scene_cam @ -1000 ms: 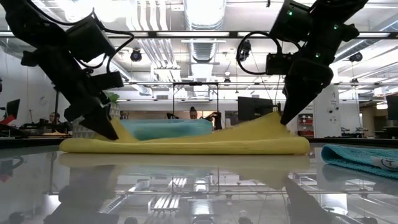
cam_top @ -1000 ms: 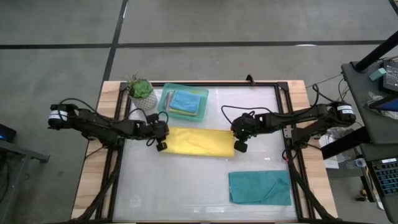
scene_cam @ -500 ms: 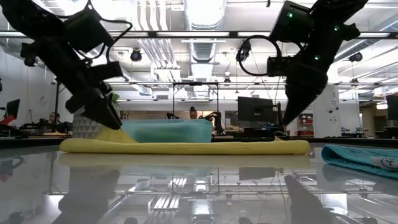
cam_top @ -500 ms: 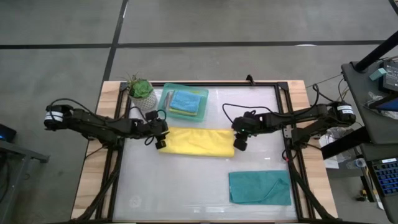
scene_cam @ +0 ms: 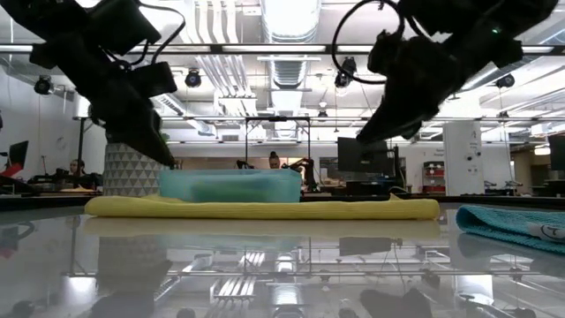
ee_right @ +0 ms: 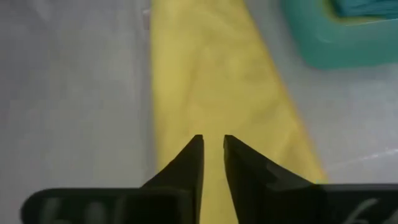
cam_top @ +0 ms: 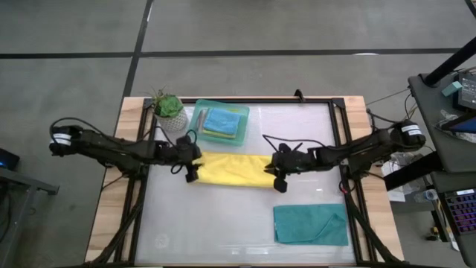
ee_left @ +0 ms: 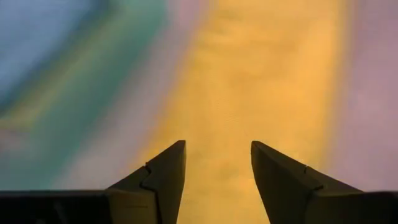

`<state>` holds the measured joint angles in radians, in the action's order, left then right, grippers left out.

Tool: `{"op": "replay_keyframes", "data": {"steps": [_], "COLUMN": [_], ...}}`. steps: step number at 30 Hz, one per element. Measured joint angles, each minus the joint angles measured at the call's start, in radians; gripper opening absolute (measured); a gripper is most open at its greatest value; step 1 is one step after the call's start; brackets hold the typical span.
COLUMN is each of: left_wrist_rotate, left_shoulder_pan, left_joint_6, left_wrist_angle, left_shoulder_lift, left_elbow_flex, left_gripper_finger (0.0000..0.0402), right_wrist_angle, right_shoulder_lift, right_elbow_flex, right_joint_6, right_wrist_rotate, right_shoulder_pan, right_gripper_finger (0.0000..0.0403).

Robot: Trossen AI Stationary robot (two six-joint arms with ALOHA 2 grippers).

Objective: Fold microfiber towels
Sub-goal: Fold the yellow microfiber towel

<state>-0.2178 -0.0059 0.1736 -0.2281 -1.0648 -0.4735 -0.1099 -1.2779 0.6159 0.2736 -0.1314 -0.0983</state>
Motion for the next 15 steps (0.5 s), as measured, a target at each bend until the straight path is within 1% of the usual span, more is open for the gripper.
{"op": "replay_keyframes", "data": {"steps": [2,4,6,9,12,15], "left_wrist_rotate": [0.123,0.188,0.191,0.184,0.175,0.174], "left_shoulder_pan": [-0.026,-0.059,-0.090,-0.119,-0.122,-0.122], "left_joint_6": [0.009,0.042,0.079,0.120,0.182,0.213], "left_wrist_angle": [-0.004,0.005,-0.003,0.000,0.000,0.002], "left_shoulder_lift": [-0.001,-0.013,-0.021,-0.040,-0.066,-0.098], "left_elbow_flex": [0.008,0.014,0.031,0.058,0.071,0.073], "left_gripper_finger": [0.0166,0.0166,0.0166,0.0166,0.0166,0.0166], "right_wrist_angle": [-0.007,-0.009,-0.011,-0.038,-0.039,-0.009], "right_shoulder_lift": [-0.002,-0.011,-0.024,-0.068,-0.131,-0.186], "right_elbow_flex": [-0.021,-0.036,-0.052,-0.064,-0.064,-0.065], "right_joint_6": [0.022,0.048,0.074,0.098,0.119,0.120], "right_wrist_rotate": [0.000,-0.001,0.000,0.000,0.000,0.000], "right_shoulder_pan": [-0.019,-0.035,-0.045,-0.053,-0.054,-0.054], "right_gripper_finger": [0.0036,0.0023,0.0013,0.0009,0.0009,0.0009]}}
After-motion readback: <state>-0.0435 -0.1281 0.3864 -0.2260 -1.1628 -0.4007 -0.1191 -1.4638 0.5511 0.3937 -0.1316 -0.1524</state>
